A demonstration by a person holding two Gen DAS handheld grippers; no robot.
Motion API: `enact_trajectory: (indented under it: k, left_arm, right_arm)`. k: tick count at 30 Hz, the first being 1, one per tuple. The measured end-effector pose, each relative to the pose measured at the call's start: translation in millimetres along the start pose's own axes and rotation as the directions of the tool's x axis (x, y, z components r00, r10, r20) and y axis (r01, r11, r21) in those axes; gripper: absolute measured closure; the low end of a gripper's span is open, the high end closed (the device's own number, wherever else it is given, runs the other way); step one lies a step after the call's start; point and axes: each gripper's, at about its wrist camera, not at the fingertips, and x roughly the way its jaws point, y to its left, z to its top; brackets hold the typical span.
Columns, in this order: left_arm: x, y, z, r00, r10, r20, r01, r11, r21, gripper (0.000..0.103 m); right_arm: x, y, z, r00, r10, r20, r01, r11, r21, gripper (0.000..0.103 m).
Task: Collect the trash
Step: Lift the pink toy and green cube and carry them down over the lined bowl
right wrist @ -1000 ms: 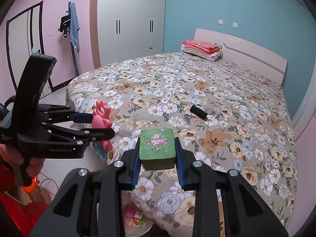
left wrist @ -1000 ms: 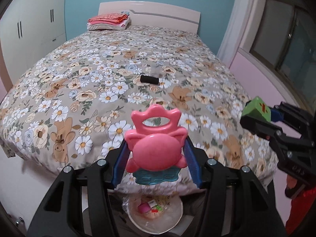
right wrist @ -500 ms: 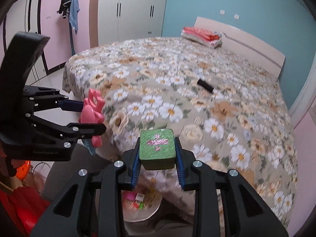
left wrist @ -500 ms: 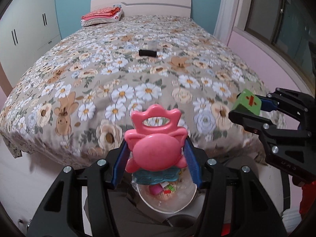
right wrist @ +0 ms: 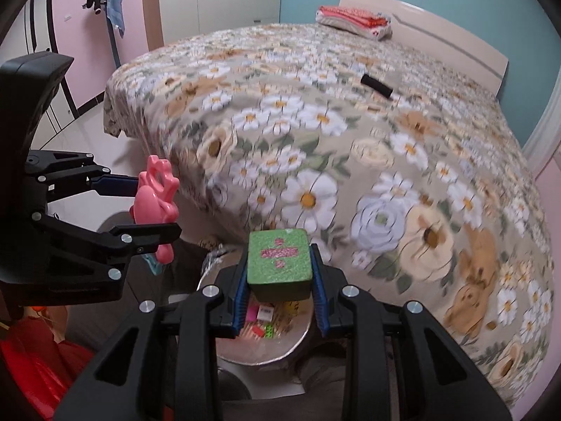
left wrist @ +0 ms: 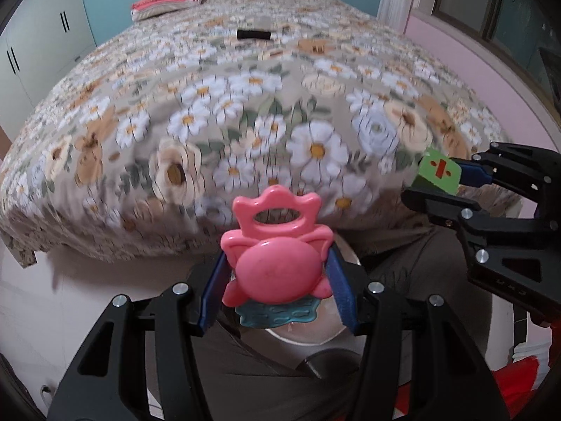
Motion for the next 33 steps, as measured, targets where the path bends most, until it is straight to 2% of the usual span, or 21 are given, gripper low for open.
enact_trajectory:
  k: [9, 15, 23, 33]
  left_arm:
    - [47.6, 1.8, -25.2, 0.995, -0.018, -0.098, 0.018, 1.000, -0.006, 0.049]
    - [82.2, 4.0, -41.0, 0.985, -0.035, -0.172, 0.031, 0.999, -0.025, 0.049]
    - [122.6, 6.9, -52.1, 0.966, -0.072, -0.249, 0.062, 0.997, -0.049, 0.049]
    - [182.9, 14.6, -59.6, 0.938, -0.106, -0.331, 0.073, 0.991, -0.113, 0.049]
  right_arm:
    - [46.2, 10.6, -30.8, 0.994, 0.012, -0.110, -0.012, 1.000, 0.007, 0.070]
    - [76.1, 12.8, -48.7, 0.983, 0.037, -0.181, -0.031, 0.999, 0.032, 0.070]
    - [124.9, 13.1, -76.3, 0.953, 0.047, -0.298, -0.029, 0.998, 0.062, 0.070]
    - [182.7, 5.9, -97.9, 0.912, 0.058, -0.405, -0.008, 0.992, 0.124, 0.070]
